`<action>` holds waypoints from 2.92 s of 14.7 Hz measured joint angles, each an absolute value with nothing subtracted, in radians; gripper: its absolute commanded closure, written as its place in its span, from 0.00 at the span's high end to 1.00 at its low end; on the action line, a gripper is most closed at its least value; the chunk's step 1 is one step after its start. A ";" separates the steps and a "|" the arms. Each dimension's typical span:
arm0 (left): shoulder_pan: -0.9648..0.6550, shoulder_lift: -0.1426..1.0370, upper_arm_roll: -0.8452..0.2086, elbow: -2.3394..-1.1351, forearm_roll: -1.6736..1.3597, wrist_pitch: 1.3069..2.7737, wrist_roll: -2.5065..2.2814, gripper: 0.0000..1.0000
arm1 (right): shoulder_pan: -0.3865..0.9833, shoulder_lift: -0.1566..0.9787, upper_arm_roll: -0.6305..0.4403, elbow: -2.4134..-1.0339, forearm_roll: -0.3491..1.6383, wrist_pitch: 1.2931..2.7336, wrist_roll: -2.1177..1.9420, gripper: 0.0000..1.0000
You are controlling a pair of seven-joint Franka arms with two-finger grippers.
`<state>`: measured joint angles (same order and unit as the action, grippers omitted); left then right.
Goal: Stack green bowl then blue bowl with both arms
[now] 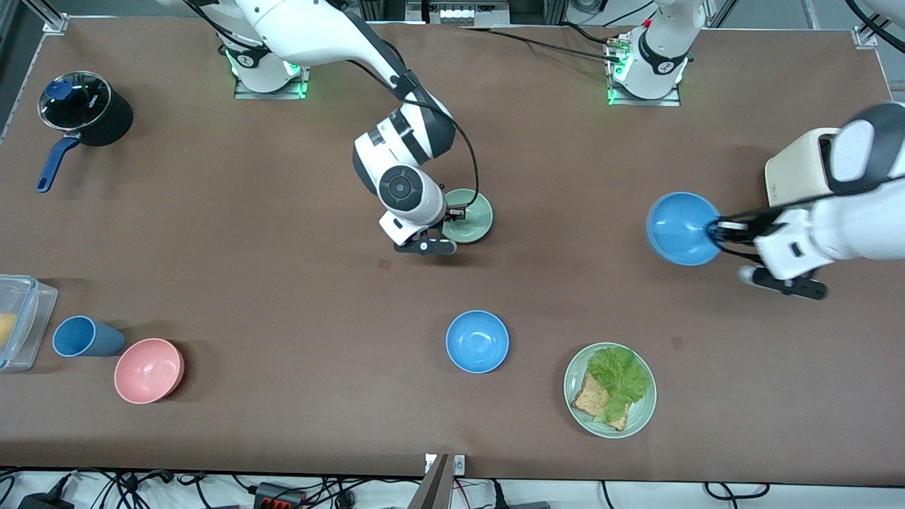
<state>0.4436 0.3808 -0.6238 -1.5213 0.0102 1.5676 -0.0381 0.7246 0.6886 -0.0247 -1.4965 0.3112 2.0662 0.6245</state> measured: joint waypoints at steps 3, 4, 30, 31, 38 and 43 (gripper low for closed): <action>0.420 0.388 -0.727 -1.523 -0.041 1.582 -0.245 0.01 | 0.653 0.607 -0.075 -1.445 0.263 1.990 0.613 1.00; 0.398 0.395 -0.735 -1.525 -0.047 1.606 -0.286 0.01 | 0.624 0.575 -0.091 -1.435 0.227 1.968 0.596 1.00; -0.075 0.670 -0.733 -1.666 0.251 2.049 -0.897 0.01 | -0.011 0.208 -0.059 -1.429 0.049 1.699 -0.058 1.00; -0.081 0.671 -0.733 -1.666 0.251 2.049 -0.897 0.01 | -0.011 0.200 -0.057 -1.439 0.039 1.695 -0.059 1.00; -0.098 0.678 -0.732 -1.673 0.255 2.047 -0.897 0.21 | -0.012 0.032 -0.055 -1.705 0.020 1.806 -0.057 1.00; -0.074 0.669 -0.733 -1.653 0.256 1.990 -0.897 0.29 | -0.011 -0.022 -0.053 -1.748 0.020 1.802 -0.053 1.00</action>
<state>-0.0743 0.6692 -0.7330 -1.6529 0.2562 1.9902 -0.8966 -0.0115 -0.0225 -0.0529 -1.7482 0.0198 1.8017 -0.0534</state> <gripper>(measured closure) 0.718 0.000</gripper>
